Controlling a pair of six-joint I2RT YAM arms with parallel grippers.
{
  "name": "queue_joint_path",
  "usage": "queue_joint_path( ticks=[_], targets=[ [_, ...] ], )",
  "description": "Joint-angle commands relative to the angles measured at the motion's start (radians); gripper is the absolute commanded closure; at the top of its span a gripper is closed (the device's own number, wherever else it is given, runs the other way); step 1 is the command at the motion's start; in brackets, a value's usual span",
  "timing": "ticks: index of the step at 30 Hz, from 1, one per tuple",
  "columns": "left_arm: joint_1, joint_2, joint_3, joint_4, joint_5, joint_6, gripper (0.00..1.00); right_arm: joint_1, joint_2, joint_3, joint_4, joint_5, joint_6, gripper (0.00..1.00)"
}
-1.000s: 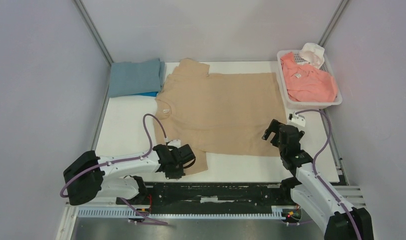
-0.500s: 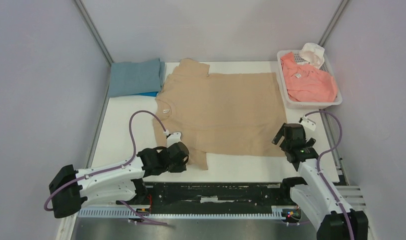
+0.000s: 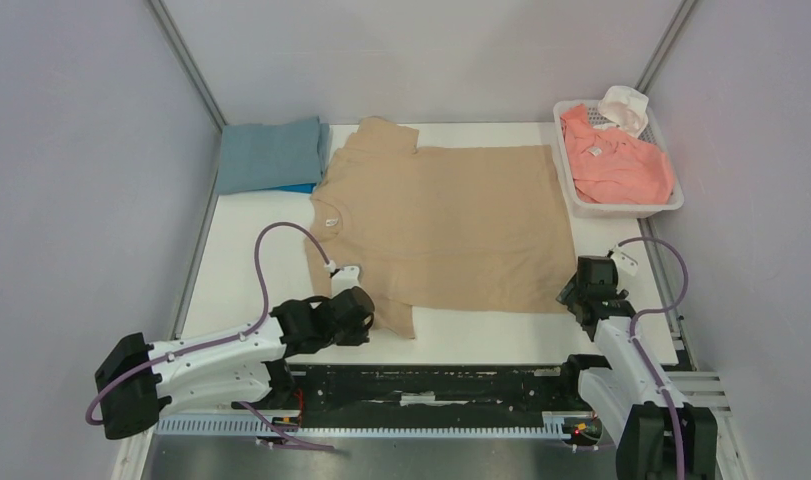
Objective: Fold and stack the t-shirts
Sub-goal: Grab the side of the flattened tshirt closest away from the robot with both arms
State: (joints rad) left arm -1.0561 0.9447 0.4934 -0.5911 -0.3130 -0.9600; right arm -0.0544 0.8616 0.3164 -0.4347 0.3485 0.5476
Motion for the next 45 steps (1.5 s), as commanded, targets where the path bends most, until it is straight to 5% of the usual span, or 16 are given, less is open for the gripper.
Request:
queue_joint_path(
  ticks=[1,13,21,27,35,38,45],
  targets=[
    [0.000,-0.025,-0.003,0.008,-0.046,0.012,0.98,-0.002,0.007,-0.060,0.030,-0.059,0.020,0.43],
    [0.000,-0.128,0.002,-0.163,0.133,-0.036,0.98,-0.002,-0.078,-0.073,-0.017,-0.109,-0.023,1.00],
    [-0.007,-0.238,-0.044,-0.292,0.389,-0.160,0.98,-0.002,-0.274,-0.055,-0.132,-0.110,0.055,1.00],
    [-0.011,-0.330,-0.017,-0.290,0.373,-0.162,0.98,-0.003,-0.350,-0.055,-0.160,-0.117,0.059,1.00],
    [0.006,-0.071,0.117,-0.012,0.256,0.021,0.98,-0.002,-0.204,0.016,-0.051,-0.195,-0.027,1.00],
    [0.090,0.009,0.216,0.004,0.205,0.087,0.98,-0.001,-0.120,0.059,0.000,-0.232,-0.034,1.00],
    [0.390,0.124,0.298,0.135,0.355,0.177,0.98,0.000,0.054,0.170,0.089,-0.273,-0.028,1.00]
  ],
)
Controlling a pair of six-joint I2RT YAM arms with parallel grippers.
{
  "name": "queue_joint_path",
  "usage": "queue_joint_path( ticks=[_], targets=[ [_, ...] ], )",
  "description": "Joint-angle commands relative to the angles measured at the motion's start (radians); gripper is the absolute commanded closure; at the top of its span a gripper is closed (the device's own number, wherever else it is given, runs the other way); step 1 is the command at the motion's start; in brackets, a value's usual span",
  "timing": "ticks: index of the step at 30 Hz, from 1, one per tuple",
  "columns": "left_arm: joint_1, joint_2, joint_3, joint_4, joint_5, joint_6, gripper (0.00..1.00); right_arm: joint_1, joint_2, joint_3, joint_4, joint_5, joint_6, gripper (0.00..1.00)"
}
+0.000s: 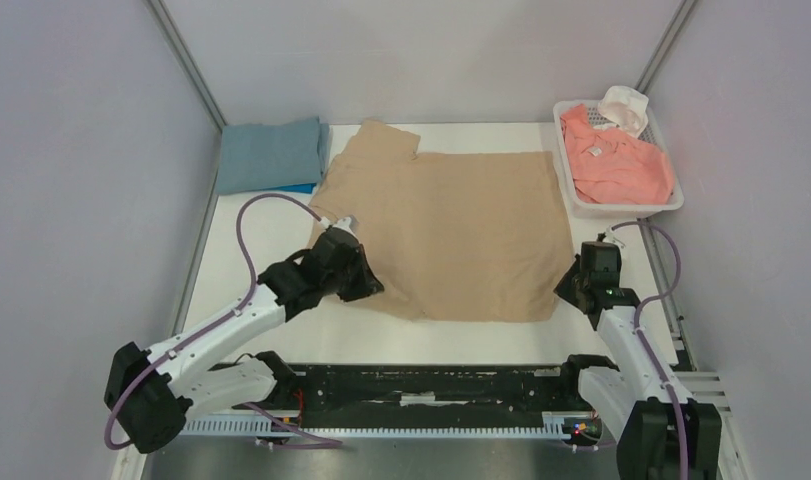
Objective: Fold and stack the t-shirts
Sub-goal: Grab the side of the flattened tshirt closest away from the robot with both arms, then fold the flattened tshirt in 1/3 of the way
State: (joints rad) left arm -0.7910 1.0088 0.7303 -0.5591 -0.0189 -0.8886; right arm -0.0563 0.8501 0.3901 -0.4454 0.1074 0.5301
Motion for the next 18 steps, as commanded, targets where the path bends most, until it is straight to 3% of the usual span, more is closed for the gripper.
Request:
queue_joint_path(
  ticks=[1,8,18],
  targets=[
    [0.154,0.079,0.080,0.114,0.064,0.106,0.98,0.003,0.094,0.122,0.107,-0.027,-0.010,1.00],
    [0.288,0.205,0.242,0.171,0.000,0.213,0.98,0.014,0.290,0.320,0.109,-0.004,-0.054,1.00],
    [0.427,0.357,0.362,0.274,0.097,0.355,0.98,0.025,0.470,0.496,0.111,0.050,-0.068,1.00]
  ],
)
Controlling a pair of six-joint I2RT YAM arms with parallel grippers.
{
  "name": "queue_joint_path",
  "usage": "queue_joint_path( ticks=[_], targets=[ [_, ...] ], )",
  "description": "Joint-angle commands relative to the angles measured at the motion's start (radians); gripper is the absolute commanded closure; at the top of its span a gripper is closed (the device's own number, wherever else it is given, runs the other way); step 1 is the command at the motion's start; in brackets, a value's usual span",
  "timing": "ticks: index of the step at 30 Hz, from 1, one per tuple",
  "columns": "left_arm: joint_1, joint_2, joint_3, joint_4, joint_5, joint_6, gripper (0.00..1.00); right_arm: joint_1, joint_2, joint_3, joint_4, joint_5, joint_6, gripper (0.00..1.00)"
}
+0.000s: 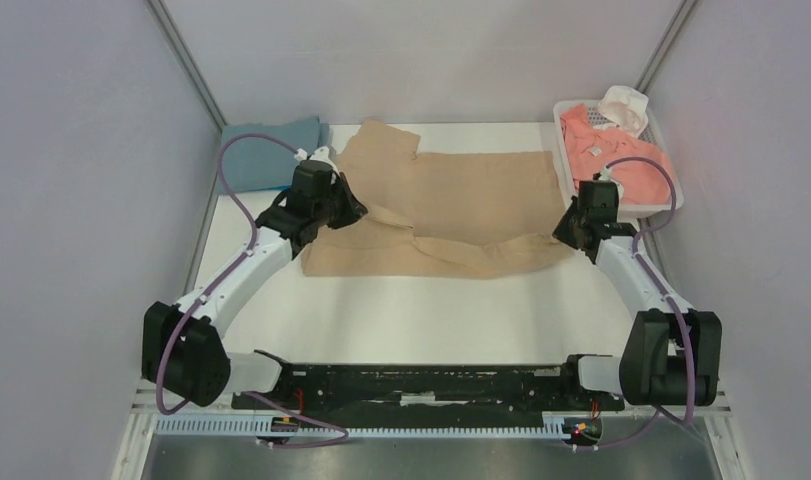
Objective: Fold and stack the t-shirts
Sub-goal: Fold the flattened tshirt in 1/3 of the way
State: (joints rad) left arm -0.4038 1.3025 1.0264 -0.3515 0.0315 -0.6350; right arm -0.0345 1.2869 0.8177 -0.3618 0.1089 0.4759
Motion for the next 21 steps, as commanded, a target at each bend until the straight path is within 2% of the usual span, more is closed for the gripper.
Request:
queue_joint_path(
  ticks=[1,7,17,21],
  targets=[
    [0.049,0.078,0.079,0.074,0.052,0.111,0.98,0.004,0.044,0.082,0.029,0.052,-0.014,1.00],
    [0.083,0.179,0.142,0.122,0.094,0.173,0.98,0.008,0.110,0.106,0.070,0.050,-0.025,1.00],
    [0.143,0.421,0.302,0.073,0.106,0.192,0.98,0.011,0.130,0.032,0.247,0.104,-0.009,1.00],
    [0.167,0.524,0.390,0.038,0.080,0.170,0.98,0.011,0.164,0.040,0.253,0.125,-0.002,0.95]
  ],
)
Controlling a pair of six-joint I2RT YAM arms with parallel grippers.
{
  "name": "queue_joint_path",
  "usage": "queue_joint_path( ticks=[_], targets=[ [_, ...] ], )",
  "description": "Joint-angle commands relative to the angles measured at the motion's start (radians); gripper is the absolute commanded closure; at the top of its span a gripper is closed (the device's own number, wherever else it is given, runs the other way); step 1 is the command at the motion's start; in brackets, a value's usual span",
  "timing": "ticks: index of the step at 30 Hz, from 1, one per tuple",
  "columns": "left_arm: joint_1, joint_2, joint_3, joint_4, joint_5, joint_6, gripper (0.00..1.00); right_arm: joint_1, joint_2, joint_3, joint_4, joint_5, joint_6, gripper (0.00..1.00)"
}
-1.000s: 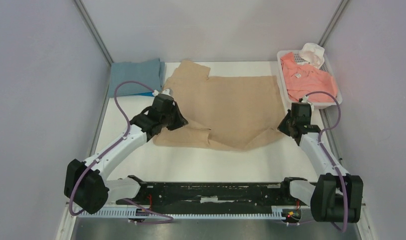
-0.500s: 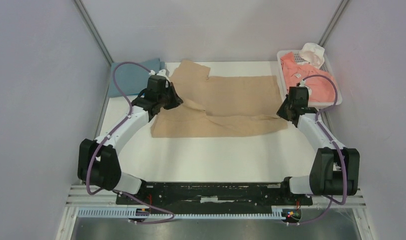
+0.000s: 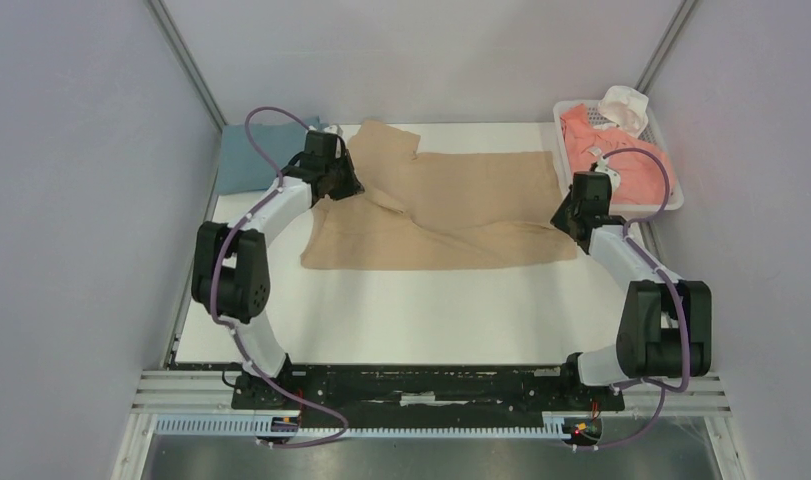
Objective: Fold and stack the t-shirts
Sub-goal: Fold the flattened tshirt in 1/3 of the way
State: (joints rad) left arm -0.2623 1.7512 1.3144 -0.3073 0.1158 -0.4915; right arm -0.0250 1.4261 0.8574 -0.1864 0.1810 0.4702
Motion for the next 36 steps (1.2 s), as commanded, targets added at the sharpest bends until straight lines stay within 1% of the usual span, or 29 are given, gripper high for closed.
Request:
queue_joint_path(
  ticks=[1,2,3,4,5,6,8,9,10,11,12,13,14,15,16,18,21,23,25,29,32,34,36],
  targets=[
    [0.031,0.107,0.124,-0.010,-0.023,0.023,0.97,0.001,0.036,0.000,0.079,0.069,0.015,0.92],
    [0.037,0.139,0.153,-0.013,-0.024,0.024,0.88,0.002,0.044,0.001,0.082,0.087,0.027,0.87],
    [0.043,0.166,0.185,-0.023,-0.020,0.017,0.73,0.002,0.049,0.002,0.091,0.097,0.040,0.80],
    [0.049,0.200,0.229,-0.041,-0.017,0.010,0.52,0.001,0.047,-0.001,0.108,0.091,0.052,0.76],
    [0.054,0.229,0.267,-0.054,-0.017,0.005,0.34,0.003,0.044,-0.005,0.132,0.078,0.060,0.71],
    [0.058,0.253,0.298,-0.061,-0.018,-0.003,0.23,0.004,0.037,-0.006,0.148,0.062,0.062,0.66],
    [0.066,0.294,0.379,-0.107,-0.013,-0.006,0.21,0.017,0.020,0.001,0.156,0.056,0.052,0.53],
    [0.067,0.309,0.406,-0.133,-0.009,-0.005,0.21,0.020,0.008,0.004,0.153,0.061,0.039,0.48],
    [0.067,0.307,0.415,-0.147,0.001,-0.003,0.20,0.048,-0.005,0.006,0.146,0.068,0.027,0.42],
    [0.067,0.296,0.402,-0.149,0.019,-0.006,0.20,0.063,-0.019,0.005,0.136,0.082,0.016,0.34],
    [0.066,0.275,0.371,-0.148,0.033,-0.013,0.19,0.080,-0.033,0.004,0.123,0.100,0.004,0.27],
    [0.064,0.251,0.335,-0.139,0.043,-0.020,0.19,0.097,-0.044,0.003,0.110,0.114,-0.006,0.15],
    [0.062,0.215,0.278,-0.118,0.061,-0.028,0.19,0.115,-0.054,0.002,0.095,0.123,-0.014,0.09],
    [0.059,0.178,0.214,-0.087,0.078,-0.036,0.19,0.140,-0.065,-0.002,0.088,0.132,-0.023,0.07],
    [0.053,0.145,0.161,-0.059,0.097,-0.052,0.18,0.167,-0.071,-0.006,0.080,0.141,-0.028,0.02],
    [0.037,0.078,0.051,0.010,0.139,-0.074,0.18,0.245,-0.070,-0.018,0.082,0.173,-0.040,0.02],
    [0.006,0.025,-0.079,0.093,0.146,-0.109,0.18,0.322,-0.016,-0.039,0.119,0.145,-0.040,0.02],
    [-0.003,0.034,-0.108,0.098,0.164,-0.120,0.17,0.330,0.027,-0.056,0.133,0.108,-0.023,0.02],
    [-0.003,0.047,-0.134,0.096,0.174,-0.126,0.17,0.330,0.066,-0.071,0.136,0.110,-0.016,0.02],
    [-0.003,0.056,-0.200,0.099,0.127,-0.142,0.17,0.320,0.119,-0.098,0.135,0.147,-0.035,0.02],
    [-0.003,0.062,-0.270,0.117,0.127,-0.158,0.16,0.311,0.125,-0.150,0.140,0.198,-0.023,0.02],
    [-0.003,0.063,-0.332,0.153,0.147,-0.186,0.16,0.304,0.128,-0.193,0.145,0.183,-0.001,0.02],
    [-0.004,0.055,-0.364,0.142,0.164,-0.191,0.16,0.304,0.112,-0.233,0.146,0.136,0.023,0.02]
  ],
)
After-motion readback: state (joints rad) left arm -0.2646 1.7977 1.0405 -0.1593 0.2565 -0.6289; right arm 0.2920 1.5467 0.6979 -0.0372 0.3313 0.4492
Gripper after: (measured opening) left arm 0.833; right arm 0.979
